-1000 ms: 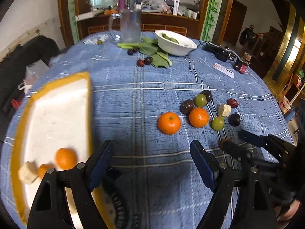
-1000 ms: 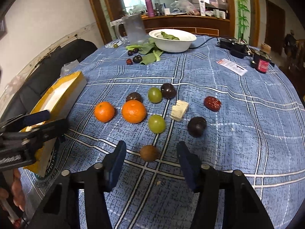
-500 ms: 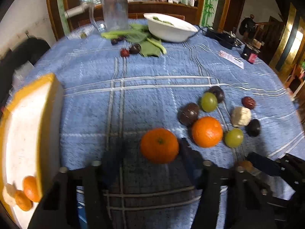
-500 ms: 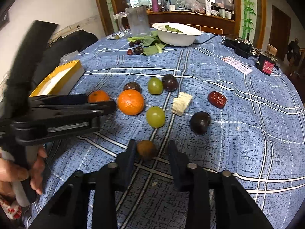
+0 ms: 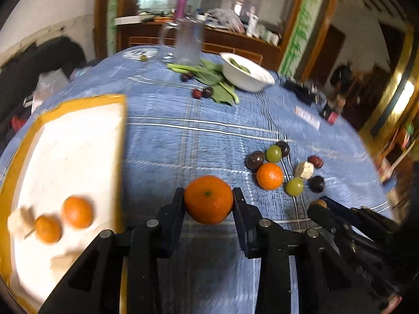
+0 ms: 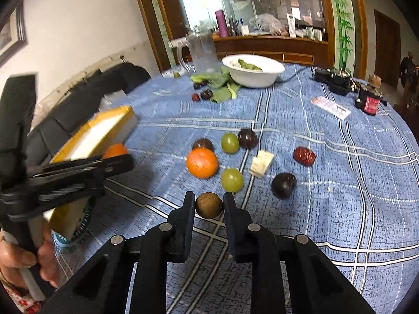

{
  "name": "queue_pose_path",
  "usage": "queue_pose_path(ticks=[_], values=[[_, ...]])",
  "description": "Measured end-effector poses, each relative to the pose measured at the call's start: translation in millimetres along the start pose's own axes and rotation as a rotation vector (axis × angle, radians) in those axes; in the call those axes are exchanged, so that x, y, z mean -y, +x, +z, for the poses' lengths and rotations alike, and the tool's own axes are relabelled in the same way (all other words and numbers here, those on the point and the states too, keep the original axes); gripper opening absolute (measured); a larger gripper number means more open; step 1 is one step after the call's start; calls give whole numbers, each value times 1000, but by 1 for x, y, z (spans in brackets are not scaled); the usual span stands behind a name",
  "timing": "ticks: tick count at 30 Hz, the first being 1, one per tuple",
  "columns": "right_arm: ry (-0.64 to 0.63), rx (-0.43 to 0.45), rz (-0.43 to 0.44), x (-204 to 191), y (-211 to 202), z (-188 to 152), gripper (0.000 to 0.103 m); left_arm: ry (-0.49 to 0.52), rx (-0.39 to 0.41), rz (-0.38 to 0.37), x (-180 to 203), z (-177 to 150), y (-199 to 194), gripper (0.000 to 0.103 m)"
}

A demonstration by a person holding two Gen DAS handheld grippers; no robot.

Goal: Organize fruits
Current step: 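Place the mandarin and kiwi in the tray, opening both grippers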

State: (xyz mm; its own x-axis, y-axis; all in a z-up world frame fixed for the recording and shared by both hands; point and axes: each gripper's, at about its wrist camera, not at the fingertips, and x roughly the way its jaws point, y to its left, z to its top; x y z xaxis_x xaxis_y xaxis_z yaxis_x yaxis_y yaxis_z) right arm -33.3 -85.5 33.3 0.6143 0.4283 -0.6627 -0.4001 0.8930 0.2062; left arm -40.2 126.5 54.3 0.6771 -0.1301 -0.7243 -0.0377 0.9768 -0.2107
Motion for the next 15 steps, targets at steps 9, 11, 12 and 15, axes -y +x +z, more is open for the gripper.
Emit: queue_pose_path(ticks=[9,11,12,15], values=[[87,-15,154,-1,-2,0,23,-148,93,109,-89,-14,-67,34],[94,-19,167,-8,-3,0,23,-154,100,150,-104,-20,-74,34],[90,-22,163,-13,-3,0,23,-166,100,167,-113,-24,-77,34],[86,-38,195,-33,-3,3,24,-203,96,204,-134,-31,-82,34]])
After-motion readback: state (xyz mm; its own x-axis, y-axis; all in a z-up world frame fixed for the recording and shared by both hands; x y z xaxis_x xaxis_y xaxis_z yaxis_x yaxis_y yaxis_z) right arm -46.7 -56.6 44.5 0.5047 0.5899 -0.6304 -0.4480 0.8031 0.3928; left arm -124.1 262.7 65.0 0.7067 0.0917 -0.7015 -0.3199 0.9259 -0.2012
